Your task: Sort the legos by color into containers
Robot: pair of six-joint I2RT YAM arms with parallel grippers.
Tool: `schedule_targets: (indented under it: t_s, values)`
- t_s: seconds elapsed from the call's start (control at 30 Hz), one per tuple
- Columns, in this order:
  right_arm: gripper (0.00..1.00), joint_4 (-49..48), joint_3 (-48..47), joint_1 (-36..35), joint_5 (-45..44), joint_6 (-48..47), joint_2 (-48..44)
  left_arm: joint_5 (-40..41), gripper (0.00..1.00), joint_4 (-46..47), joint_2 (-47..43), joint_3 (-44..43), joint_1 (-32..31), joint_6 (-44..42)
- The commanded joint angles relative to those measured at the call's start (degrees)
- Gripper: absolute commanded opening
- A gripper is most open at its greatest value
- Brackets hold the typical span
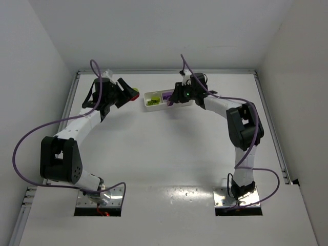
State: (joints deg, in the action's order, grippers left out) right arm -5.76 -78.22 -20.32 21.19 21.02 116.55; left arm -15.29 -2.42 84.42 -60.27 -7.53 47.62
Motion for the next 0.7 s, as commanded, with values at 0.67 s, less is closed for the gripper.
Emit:
schedule_targets:
  t_s: [0.67]
  values:
    - [0.06, -4.5, -10.0, 0.5, 2.3, 3.1, 7.7, -0.9, 0.0, 1.5, 0.8, -2.6, -0.4, -0.9]
